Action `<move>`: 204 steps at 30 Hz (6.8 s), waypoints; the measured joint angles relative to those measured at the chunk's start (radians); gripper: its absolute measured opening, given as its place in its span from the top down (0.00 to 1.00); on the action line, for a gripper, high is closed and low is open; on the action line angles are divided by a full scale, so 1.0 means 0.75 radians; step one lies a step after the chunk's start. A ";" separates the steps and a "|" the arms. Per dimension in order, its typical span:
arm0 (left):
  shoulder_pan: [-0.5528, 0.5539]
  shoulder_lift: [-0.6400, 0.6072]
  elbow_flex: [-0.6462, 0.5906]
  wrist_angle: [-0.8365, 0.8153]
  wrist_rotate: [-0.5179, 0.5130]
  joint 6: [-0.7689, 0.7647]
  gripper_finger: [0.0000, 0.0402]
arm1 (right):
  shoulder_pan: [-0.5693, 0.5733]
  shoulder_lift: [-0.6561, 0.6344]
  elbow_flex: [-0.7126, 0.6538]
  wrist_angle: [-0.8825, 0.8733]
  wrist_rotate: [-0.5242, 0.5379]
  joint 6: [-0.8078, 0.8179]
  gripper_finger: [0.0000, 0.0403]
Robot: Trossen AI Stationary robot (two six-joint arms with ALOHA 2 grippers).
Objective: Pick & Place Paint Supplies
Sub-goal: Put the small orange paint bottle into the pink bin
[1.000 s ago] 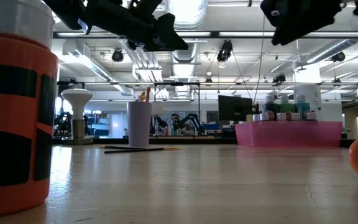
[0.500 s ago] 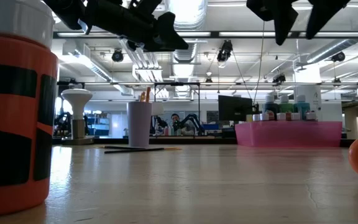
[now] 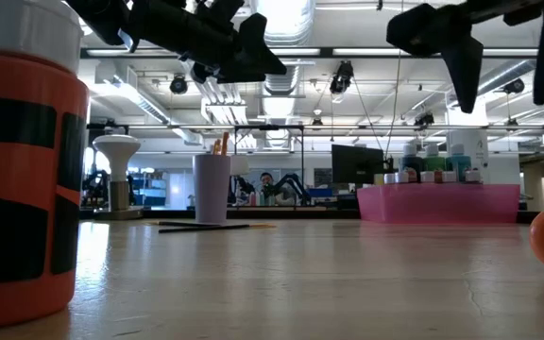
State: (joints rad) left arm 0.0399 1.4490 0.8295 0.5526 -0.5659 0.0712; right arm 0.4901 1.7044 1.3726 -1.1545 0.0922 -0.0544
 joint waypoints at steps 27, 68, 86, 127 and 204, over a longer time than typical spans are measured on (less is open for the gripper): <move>0.000 0.001 0.001 -0.123 0.001 -0.087 0.25 | 0.086 0.129 -0.177 0.220 -0.112 0.110 0.47; 0.000 0.001 0.000 -0.171 0.001 -0.137 0.25 | 0.088 0.129 -0.399 0.540 -0.132 0.173 0.50; 0.000 0.000 0.000 -0.170 0.001 -0.136 0.25 | 0.089 0.128 -0.399 0.617 -0.125 0.138 0.58; 0.170 0.242 0.099 -0.158 1.326 -0.805 0.25 | 0.127 0.128 -0.070 -0.024 1.693 -0.869 0.73; 0.077 0.492 0.432 -0.135 1.599 -0.712 0.35 | 0.104 0.128 -0.077 -0.011 1.798 -0.774 0.72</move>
State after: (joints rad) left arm 0.0975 1.8179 1.1534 0.4510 0.6331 -0.4626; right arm 0.5682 1.8004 1.3148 -1.1625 1.4409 -0.6346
